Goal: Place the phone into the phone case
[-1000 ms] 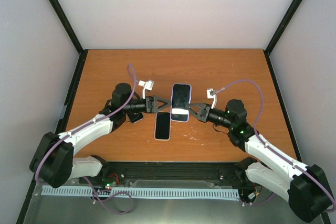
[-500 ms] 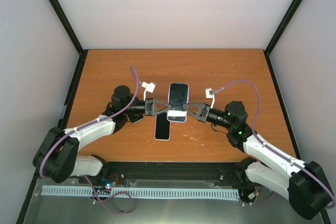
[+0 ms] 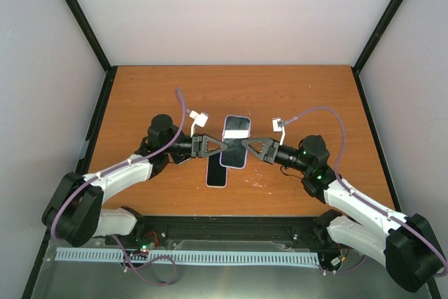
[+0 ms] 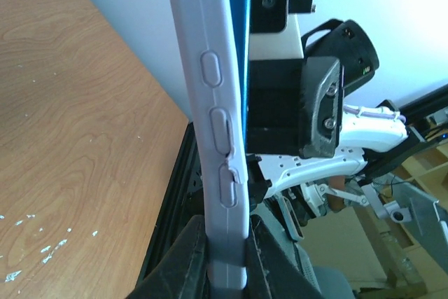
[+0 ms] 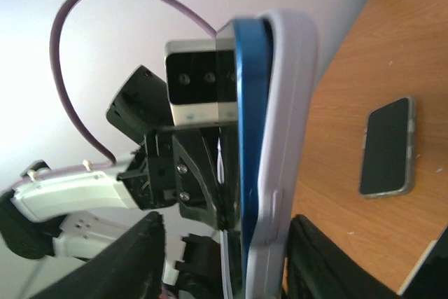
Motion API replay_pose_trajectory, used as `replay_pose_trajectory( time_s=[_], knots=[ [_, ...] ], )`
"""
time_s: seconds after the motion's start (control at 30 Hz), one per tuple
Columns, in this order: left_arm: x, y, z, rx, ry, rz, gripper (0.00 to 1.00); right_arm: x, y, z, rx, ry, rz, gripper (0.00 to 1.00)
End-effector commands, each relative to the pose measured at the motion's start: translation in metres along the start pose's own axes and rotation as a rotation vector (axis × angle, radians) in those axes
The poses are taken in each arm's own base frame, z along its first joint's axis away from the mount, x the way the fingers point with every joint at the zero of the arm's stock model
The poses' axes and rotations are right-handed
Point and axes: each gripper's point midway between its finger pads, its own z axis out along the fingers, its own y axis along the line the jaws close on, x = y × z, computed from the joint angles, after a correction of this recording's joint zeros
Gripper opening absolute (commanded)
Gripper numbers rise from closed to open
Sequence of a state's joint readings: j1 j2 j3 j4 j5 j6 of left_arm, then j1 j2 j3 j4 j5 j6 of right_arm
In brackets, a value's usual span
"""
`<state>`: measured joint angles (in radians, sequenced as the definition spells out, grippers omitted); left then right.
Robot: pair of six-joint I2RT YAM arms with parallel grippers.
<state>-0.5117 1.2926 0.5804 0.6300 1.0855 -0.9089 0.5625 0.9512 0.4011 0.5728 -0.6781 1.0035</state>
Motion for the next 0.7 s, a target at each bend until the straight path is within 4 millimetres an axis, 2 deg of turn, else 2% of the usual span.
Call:
replay_pose_trajectory(
  time_s=[0.0,0.07,0.2,0.53,0.67],
  knots=[
    [0.003,-0.027,-0.004,0.049,0.045,0.171,0.00,-0.015,0.028,0.000,-0.057,-0.028,-0.037,0.51],
    [0.007,-0.033,-0.006,0.068,0.068,0.194,0.00,-0.019,0.032,-0.001,-0.048,-0.036,-0.040,0.57],
    [0.014,-0.038,-0.007,0.088,0.114,0.205,0.00,-0.029,0.041,-0.002,-0.040,-0.058,-0.067,0.58],
    [0.016,-0.038,-0.008,0.062,0.130,0.218,0.00,-0.038,0.049,0.003,-0.037,-0.045,-0.106,0.36],
    [0.016,-0.033,-0.009,0.032,0.121,0.218,0.00,-0.037,0.051,0.002,-0.042,-0.040,-0.122,0.20]
  ],
)
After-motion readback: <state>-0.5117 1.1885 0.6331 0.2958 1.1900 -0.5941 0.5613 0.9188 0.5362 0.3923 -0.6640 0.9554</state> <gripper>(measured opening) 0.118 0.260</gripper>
